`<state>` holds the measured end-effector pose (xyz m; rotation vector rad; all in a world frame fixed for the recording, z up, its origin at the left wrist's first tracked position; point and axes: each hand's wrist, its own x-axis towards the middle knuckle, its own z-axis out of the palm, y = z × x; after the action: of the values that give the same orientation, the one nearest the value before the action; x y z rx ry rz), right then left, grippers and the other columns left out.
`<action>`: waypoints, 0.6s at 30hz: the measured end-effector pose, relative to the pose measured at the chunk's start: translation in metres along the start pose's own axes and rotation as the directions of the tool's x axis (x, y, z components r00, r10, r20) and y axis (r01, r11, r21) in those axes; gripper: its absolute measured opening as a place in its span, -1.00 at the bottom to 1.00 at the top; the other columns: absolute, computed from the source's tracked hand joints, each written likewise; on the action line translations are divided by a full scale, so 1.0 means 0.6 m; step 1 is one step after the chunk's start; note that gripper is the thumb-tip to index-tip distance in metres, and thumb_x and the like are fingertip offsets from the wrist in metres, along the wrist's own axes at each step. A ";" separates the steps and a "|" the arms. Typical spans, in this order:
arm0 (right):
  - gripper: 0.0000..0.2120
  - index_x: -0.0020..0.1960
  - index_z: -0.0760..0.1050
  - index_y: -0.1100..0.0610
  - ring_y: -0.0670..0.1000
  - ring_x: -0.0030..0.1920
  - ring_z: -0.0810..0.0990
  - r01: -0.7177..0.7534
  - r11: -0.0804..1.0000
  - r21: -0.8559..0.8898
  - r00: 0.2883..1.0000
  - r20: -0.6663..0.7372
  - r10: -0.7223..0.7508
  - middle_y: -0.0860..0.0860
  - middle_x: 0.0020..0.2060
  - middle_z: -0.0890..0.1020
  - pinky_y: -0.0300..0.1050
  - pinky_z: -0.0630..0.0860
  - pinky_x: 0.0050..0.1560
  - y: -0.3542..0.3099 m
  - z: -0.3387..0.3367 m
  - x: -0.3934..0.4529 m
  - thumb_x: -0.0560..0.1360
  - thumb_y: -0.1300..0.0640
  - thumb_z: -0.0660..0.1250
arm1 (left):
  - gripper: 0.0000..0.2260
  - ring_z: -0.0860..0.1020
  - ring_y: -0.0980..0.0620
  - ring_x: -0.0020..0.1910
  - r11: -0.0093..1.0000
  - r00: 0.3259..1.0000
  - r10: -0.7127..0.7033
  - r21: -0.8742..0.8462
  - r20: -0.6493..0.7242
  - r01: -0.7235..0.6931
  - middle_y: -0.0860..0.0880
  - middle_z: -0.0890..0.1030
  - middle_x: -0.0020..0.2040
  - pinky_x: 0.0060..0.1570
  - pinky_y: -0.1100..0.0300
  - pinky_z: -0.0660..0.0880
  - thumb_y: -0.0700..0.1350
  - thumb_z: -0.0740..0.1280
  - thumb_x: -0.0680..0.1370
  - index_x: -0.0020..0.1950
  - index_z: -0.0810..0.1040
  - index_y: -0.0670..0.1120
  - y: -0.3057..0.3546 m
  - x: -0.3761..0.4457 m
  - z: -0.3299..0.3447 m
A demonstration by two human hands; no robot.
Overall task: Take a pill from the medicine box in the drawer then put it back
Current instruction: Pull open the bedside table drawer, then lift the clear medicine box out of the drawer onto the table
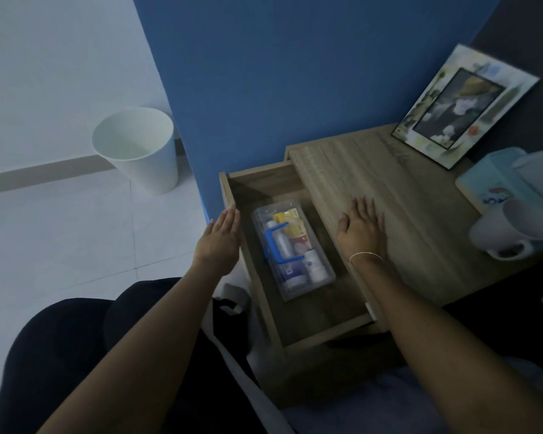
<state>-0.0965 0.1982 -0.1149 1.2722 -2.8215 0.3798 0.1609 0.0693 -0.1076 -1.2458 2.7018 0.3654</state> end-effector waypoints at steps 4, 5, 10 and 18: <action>-0.51 0.47 0.21 0.29 0.12 0.53 0.12 0.049 0.999 -0.007 0.998 0.039 -0.049 0.21 0.48 0.27 0.09 -0.04 0.52 -0.001 -0.001 0.001 0.58 0.14 0.07 | -0.45 -0.16 -0.04 0.57 1.000 1.000 -0.015 -0.001 0.004 0.015 -0.08 -0.19 0.58 0.52 0.03 -0.10 -0.13 -0.01 0.65 0.55 -0.22 -0.11 -0.022 -0.012 0.002; -0.51 0.48 0.20 0.29 0.11 0.53 0.12 0.059 0.998 -0.011 0.997 0.046 -0.058 0.22 0.48 0.27 0.08 -0.04 0.52 -0.001 -0.001 0.000 0.58 0.15 0.07 | -0.46 -0.17 -0.04 0.57 1.000 1.000 -0.020 -0.004 0.004 0.020 -0.08 -0.20 0.58 0.52 0.02 -0.09 -0.13 -0.01 0.65 0.55 -0.23 -0.11 -0.025 -0.015 0.002; -0.49 0.50 0.15 0.28 0.11 0.53 0.11 0.079 0.996 -0.041 0.996 0.056 -0.077 0.22 0.49 0.24 0.06 -0.04 0.52 0.001 -0.002 0.001 0.57 0.17 0.05 | -0.46 -0.17 -0.05 0.57 1.000 1.000 -0.021 0.005 0.013 0.020 -0.09 -0.21 0.58 0.53 0.01 -0.07 -0.13 -0.01 0.66 0.55 -0.23 -0.11 -0.035 -0.025 -0.002; -0.50 0.51 0.14 0.27 0.10 0.54 0.08 0.068 0.997 0.021 0.994 0.083 -0.070 0.19 0.51 0.21 0.07 -0.07 0.53 -0.001 -0.012 0.000 0.59 0.16 0.05 | -0.48 -0.17 -0.07 0.57 0.999 1.000 -0.029 -0.017 -0.004 0.029 -0.12 -0.18 0.58 0.52 0.04 -0.11 -0.06 -0.05 0.67 0.56 -0.19 -0.13 -0.023 -0.025 -0.009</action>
<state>-0.0967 0.1996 -0.1080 1.4173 -2.8386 0.3588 0.1808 0.0701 -0.1012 -1.2906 2.6859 0.3835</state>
